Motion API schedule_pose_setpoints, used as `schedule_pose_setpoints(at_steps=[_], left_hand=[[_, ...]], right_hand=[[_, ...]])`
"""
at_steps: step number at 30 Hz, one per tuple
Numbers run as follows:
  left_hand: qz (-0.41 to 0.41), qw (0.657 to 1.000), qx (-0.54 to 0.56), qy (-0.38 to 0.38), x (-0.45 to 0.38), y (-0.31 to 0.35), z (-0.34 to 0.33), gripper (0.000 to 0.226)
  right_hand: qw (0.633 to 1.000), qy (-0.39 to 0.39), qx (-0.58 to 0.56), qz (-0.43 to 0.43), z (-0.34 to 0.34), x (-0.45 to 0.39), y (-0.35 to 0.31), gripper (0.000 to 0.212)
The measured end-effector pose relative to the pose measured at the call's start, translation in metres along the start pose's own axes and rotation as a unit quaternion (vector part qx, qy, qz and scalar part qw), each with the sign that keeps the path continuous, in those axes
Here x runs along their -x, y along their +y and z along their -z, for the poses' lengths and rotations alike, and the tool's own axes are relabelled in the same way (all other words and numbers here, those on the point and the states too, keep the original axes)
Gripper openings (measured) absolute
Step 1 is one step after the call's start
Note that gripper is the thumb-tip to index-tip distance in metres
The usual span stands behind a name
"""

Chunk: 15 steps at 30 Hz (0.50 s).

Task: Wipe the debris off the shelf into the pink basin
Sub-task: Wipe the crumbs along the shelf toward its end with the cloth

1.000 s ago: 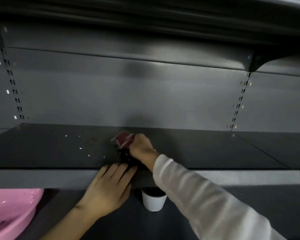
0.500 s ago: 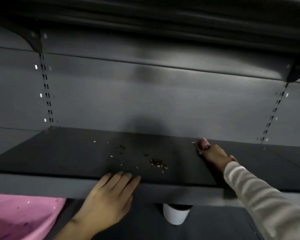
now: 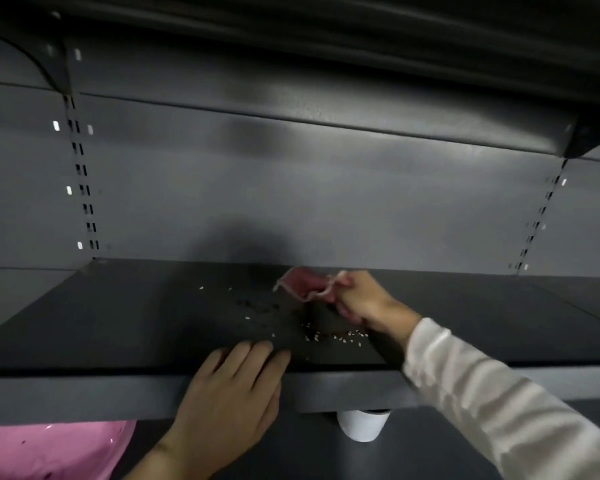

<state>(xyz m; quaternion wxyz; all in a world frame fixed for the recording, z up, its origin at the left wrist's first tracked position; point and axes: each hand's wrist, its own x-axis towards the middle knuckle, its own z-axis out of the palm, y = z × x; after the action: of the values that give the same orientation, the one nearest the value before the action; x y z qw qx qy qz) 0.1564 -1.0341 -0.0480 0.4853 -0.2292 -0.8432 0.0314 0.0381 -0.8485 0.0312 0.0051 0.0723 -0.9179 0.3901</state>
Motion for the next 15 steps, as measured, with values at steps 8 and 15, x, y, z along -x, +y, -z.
schedule_pose_setpoints(at_steps=[8,15], left_hand=[[0.016,1.000,0.009,0.005,-0.001,-0.007,0.002,0.025],[0.023,0.999,-0.004,0.037,-0.002,-0.003,-0.002,0.012]], right_hand=[[0.984,0.093,0.057,-0.140,0.058,-0.041,0.076,0.037],[0.986,-0.034,0.160,0.014,-0.024,-0.061,-0.002,0.035]])
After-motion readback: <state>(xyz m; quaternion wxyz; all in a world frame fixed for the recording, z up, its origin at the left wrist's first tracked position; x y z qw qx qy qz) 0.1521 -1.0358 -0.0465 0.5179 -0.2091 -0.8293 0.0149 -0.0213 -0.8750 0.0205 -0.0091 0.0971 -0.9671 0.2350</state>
